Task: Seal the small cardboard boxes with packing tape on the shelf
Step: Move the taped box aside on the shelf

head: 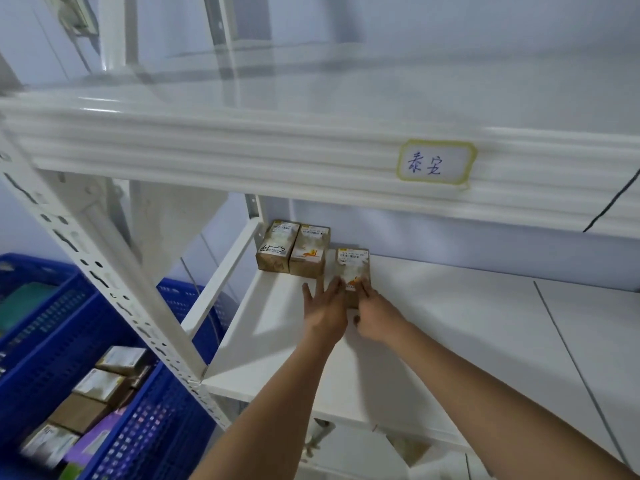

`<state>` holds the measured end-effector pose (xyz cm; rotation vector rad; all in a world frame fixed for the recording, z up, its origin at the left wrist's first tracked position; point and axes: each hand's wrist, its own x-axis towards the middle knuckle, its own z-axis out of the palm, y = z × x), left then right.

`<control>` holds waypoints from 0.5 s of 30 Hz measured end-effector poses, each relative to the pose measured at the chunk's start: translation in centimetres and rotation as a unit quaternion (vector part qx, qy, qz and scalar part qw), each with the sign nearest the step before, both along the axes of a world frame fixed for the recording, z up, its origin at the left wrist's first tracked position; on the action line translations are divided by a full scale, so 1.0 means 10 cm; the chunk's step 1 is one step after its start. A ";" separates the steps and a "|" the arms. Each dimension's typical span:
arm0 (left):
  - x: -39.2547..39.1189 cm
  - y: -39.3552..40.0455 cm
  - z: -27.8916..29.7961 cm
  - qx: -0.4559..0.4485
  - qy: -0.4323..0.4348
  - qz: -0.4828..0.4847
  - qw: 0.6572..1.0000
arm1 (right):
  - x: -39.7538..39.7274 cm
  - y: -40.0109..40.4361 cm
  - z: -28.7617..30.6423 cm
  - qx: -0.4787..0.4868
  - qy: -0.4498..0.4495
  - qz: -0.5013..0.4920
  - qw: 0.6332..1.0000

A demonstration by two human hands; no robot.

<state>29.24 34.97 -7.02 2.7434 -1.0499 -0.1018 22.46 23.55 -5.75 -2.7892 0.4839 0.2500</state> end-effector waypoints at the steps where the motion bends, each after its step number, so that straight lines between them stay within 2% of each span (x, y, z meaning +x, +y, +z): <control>1: 0.07 -0.02 0.01 0.005 -0.003 -0.002 1.000 | 0.07 -0.01 0.00 0.004 0.002 -0.001 1.000; 5: 0.23 -0.09 0.05 0.048 -0.031 0.007 0.998 | 0.30 -0.04 0.01 0.026 0.020 -0.014 0.999; 15: 0.54 -0.19 0.06 0.051 -0.051 0.025 0.997 | 0.67 -0.16 0.09 0.056 0.039 -0.026 0.997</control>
